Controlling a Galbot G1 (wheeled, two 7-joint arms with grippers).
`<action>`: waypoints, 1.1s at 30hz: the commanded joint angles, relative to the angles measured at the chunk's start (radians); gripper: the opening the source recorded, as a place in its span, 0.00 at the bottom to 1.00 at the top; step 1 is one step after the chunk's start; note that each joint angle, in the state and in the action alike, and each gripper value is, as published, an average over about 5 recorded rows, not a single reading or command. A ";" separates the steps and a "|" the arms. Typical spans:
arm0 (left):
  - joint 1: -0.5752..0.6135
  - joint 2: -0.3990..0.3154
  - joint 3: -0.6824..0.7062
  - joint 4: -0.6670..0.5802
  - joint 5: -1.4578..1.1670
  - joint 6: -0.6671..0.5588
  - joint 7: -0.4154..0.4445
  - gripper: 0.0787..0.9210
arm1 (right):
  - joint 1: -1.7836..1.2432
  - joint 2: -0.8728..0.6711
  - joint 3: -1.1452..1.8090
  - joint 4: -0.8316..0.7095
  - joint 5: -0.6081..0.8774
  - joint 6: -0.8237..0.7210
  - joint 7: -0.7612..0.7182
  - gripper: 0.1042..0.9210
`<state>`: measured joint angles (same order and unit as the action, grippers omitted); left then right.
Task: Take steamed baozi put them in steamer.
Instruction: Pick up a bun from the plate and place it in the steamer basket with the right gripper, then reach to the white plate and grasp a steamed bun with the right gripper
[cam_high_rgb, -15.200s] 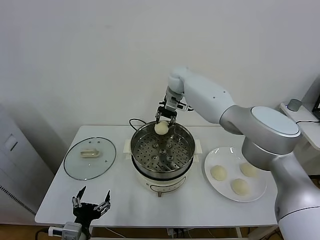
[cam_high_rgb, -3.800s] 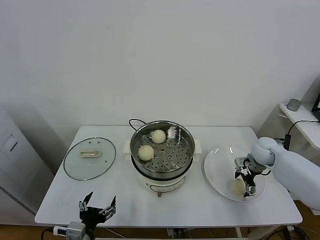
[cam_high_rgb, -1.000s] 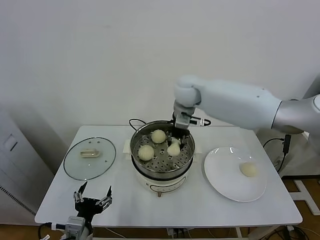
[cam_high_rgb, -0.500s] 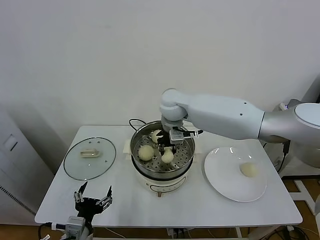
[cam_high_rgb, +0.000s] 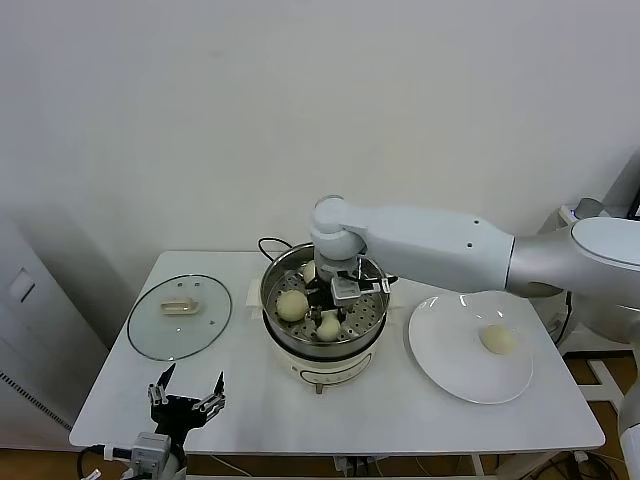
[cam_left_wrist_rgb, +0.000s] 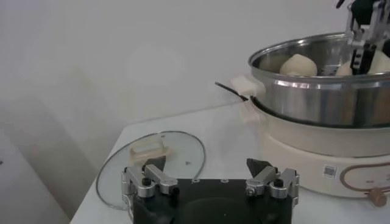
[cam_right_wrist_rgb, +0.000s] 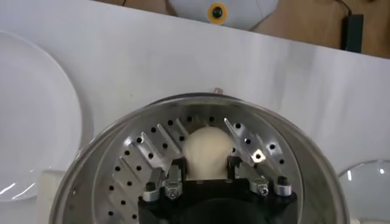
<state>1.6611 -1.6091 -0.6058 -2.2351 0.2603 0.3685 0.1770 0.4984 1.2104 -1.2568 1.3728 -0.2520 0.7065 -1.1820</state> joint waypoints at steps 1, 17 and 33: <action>0.003 -0.049 0.002 -0.003 0.000 0.000 0.001 0.88 | -0.017 0.002 0.004 0.003 -0.014 -0.013 0.011 0.38; 0.008 -0.049 0.005 -0.004 0.001 -0.002 0.001 0.88 | 0.022 -0.035 0.025 0.029 0.028 -0.109 0.002 0.76; 0.013 -0.049 0.015 -0.018 -0.039 -0.014 0.008 0.88 | 0.242 -0.423 0.116 0.068 0.511 -0.695 -0.170 0.88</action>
<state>1.6726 -1.6091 -0.5866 -2.2451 0.2643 0.3628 0.1822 0.6297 1.0269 -1.1780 1.4288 -0.0449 0.4347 -1.2603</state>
